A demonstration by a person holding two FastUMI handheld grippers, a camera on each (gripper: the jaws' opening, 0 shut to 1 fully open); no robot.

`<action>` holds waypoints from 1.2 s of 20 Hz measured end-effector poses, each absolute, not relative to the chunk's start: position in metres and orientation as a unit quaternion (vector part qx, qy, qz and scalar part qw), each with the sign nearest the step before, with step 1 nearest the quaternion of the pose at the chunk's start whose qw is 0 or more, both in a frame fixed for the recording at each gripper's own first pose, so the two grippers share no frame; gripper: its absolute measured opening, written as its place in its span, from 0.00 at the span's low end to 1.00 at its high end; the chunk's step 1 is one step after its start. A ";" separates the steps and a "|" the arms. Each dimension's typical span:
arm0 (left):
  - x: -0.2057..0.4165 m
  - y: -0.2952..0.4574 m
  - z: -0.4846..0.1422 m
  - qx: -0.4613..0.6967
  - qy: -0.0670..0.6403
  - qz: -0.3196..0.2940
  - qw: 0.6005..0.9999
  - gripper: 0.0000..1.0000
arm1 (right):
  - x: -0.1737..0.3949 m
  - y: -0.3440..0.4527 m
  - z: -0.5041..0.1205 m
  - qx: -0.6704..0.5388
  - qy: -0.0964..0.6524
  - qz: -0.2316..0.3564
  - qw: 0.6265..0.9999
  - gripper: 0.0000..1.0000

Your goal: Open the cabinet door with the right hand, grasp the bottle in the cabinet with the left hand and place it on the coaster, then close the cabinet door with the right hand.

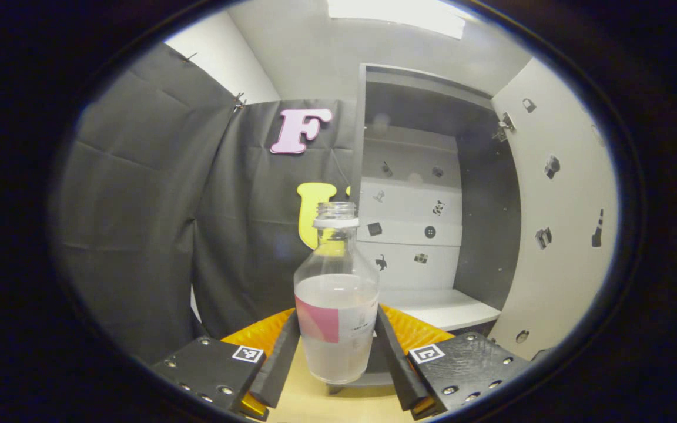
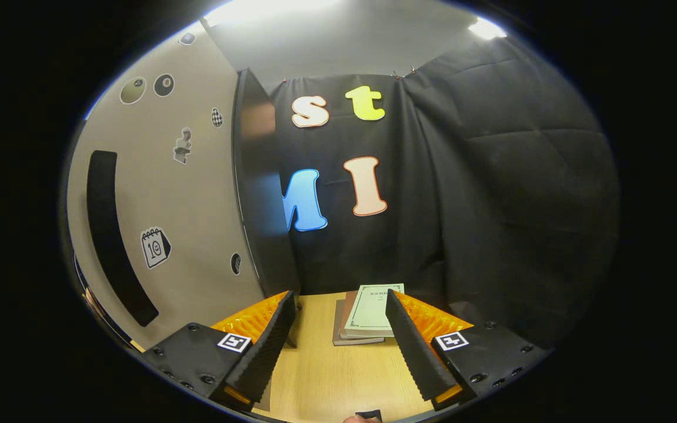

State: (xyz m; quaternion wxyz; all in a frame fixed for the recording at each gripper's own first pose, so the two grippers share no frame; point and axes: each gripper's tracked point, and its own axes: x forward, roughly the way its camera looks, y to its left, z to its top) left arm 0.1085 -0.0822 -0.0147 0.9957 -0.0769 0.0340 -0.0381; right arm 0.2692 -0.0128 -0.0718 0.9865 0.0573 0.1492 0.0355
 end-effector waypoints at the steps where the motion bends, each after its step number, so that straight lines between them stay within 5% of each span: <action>1: 0.103 -0.079 -0.019 -0.078 0.034 -0.035 0.996 0.75 | 0.268 -0.011 -0.073 0.057 0.149 0.040 0.986 0.98; 24: 0.023 -0.032 -0.230 -0.087 0.121 0.069 0.986 0.73 | 0.253 -0.034 -0.096 0.008 0.172 0.035 0.984 0.98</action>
